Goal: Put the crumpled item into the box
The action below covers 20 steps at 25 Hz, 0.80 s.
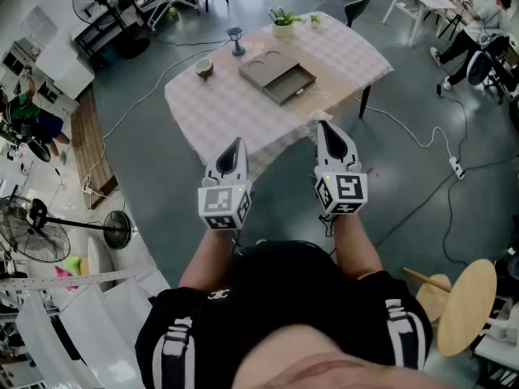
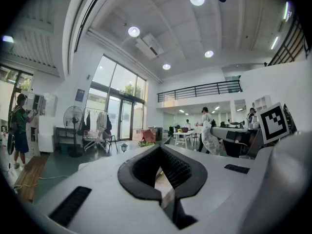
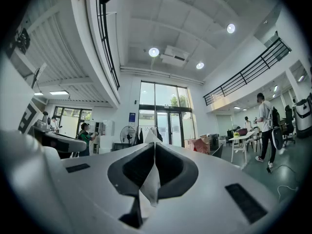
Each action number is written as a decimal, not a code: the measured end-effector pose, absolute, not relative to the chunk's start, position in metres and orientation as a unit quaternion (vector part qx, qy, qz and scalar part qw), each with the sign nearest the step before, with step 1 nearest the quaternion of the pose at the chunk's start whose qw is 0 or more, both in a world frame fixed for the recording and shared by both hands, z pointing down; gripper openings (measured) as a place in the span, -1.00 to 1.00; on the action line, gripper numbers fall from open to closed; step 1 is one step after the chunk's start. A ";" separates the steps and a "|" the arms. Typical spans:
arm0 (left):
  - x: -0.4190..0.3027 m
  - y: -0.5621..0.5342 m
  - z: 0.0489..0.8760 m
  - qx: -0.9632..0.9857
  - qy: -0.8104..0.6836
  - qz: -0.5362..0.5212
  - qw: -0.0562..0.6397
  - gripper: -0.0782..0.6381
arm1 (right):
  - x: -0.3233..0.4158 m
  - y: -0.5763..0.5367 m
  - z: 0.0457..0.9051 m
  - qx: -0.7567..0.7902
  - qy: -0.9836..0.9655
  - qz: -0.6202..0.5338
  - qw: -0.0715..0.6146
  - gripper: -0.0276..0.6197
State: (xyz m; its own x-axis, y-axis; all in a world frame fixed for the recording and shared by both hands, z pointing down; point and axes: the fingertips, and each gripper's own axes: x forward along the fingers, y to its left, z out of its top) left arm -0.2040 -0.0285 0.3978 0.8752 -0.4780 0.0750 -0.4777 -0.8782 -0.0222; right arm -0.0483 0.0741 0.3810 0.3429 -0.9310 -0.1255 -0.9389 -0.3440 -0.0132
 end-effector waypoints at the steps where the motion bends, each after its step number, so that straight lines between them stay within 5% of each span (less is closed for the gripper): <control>1: -0.202 -0.027 0.399 -0.968 0.246 -0.040 0.001 -0.81 | -0.048 0.075 0.382 -0.818 0.572 0.048 0.041 -0.88; 20: -0.192 0.017 0.402 -0.970 0.241 -0.044 0.008 -0.81 | -0.036 0.119 0.384 -0.814 0.576 0.044 0.064 -0.88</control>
State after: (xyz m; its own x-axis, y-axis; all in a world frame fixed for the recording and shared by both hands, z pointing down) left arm -0.1920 0.0175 0.4023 0.8803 -0.4673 0.0816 -0.4659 -0.8841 -0.0370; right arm -0.0355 0.1191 0.3835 0.3323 -0.9319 -0.1453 -0.9432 -0.3279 -0.0538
